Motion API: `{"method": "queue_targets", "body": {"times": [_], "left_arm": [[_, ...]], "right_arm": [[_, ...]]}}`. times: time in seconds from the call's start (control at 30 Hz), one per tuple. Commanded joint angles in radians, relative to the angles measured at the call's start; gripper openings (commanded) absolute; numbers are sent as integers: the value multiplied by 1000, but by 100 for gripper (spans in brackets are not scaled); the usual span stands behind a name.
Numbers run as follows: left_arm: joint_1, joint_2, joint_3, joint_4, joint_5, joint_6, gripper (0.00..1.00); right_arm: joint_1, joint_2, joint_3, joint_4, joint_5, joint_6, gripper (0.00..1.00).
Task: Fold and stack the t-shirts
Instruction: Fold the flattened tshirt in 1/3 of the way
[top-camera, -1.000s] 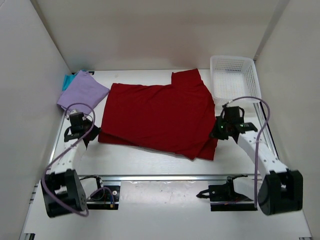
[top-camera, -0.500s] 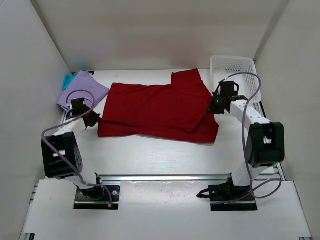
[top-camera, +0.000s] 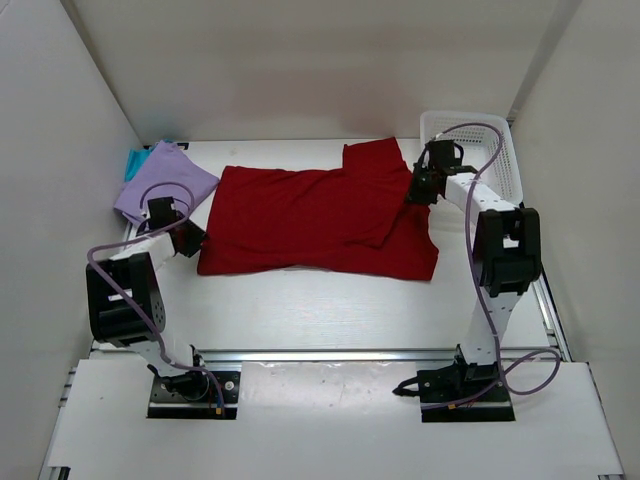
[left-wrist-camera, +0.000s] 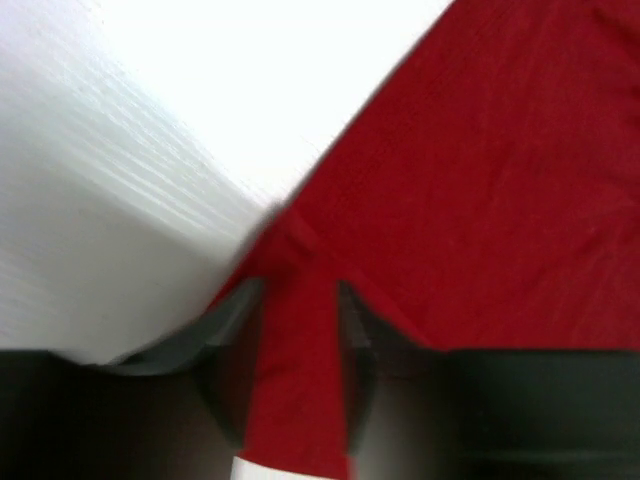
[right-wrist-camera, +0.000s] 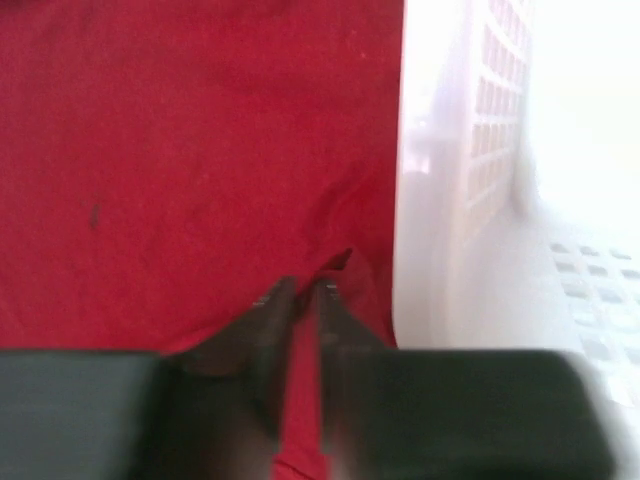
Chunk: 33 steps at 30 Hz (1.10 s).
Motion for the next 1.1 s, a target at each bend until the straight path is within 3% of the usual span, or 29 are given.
{"method": "queue_targets", "body": {"times": [0.0,0.07,0.13,0.17,0.23,0.37,0.53,0.67,0.77,0.9,1.03,1.07], "left_arm": [[14,-101,14,8,45,8,50],[11,-167,-27,-12,43,28,59],[-4,-241,-81,-13,40,42,60],[-12,-294,-139,-9,42,34,58],[-16,-370,-234,17,48,24,50],[-1,-459,-403,43,97,-8,40],[71,-488,-483,86,128,-38,42],[65,-485,-508,140,89,-76,52],[63,-386,-486,181,117,-105,53],[57,-297,-457,223,124,-113,47],[39,-246,-433,246,106,-110,32],[39,-234,-433,250,102,-122,28]], "right_arm": [[9,-21,48,-5,28,-18,17],[20,-104,13,32,32,-9,25],[24,-195,-103,88,48,28,41],[27,-257,-140,128,52,46,44],[31,-378,-340,206,29,118,39],[79,-639,-745,459,-8,262,0],[138,-852,-1025,474,123,303,0],[28,-1026,-1188,477,135,313,22],[-51,-1029,-1216,475,112,278,36],[-69,-947,-1216,529,106,261,41],[-83,-824,-1193,581,88,250,40],[-83,-810,-1187,598,69,260,34]]}}
